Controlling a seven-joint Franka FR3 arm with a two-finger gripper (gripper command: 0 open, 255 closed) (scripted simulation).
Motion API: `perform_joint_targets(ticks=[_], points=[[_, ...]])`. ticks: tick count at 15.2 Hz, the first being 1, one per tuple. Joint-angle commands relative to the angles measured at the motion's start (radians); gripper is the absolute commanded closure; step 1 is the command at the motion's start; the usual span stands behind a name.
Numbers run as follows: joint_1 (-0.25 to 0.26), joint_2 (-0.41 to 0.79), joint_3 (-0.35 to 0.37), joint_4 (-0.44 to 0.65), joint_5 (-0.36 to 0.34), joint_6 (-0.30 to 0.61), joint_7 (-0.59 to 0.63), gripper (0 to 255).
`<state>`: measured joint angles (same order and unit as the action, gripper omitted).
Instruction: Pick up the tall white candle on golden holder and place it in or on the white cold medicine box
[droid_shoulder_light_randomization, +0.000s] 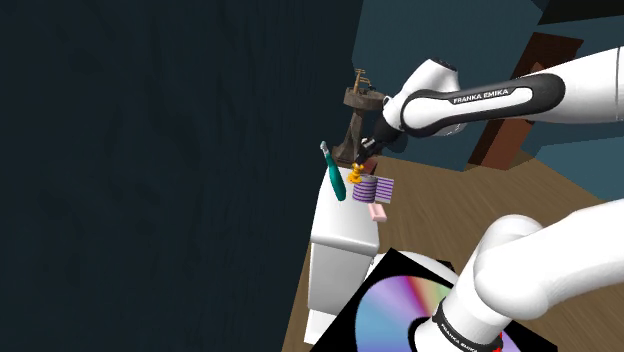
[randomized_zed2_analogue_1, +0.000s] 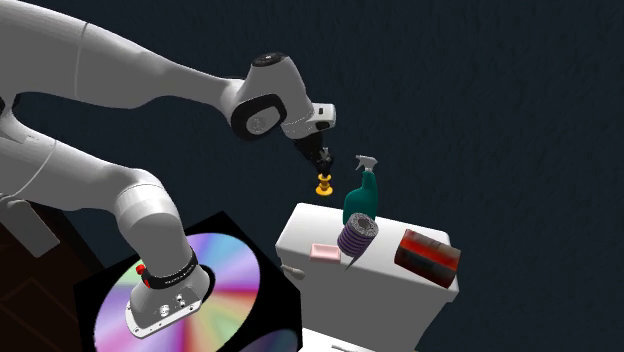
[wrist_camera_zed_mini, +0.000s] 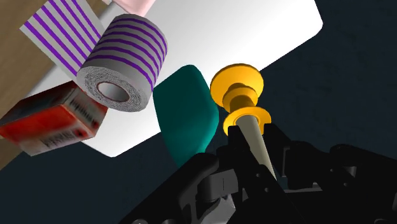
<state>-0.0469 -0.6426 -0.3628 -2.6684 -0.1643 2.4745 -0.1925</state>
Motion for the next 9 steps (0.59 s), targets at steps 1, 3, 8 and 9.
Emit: perform_joint_targets(ticks=[1,3,8,9], points=[[0.010,0.048,-0.047,0.048,0.009,0.003,-0.048,255],[0.026,0.103,-0.103,0.101,0.026,0.009,-0.105,255],[0.091,0.249,-0.252,0.250,0.106,0.009,-0.260,255],[0.108,0.280,-0.284,0.283,0.130,0.006,-0.295,255]])
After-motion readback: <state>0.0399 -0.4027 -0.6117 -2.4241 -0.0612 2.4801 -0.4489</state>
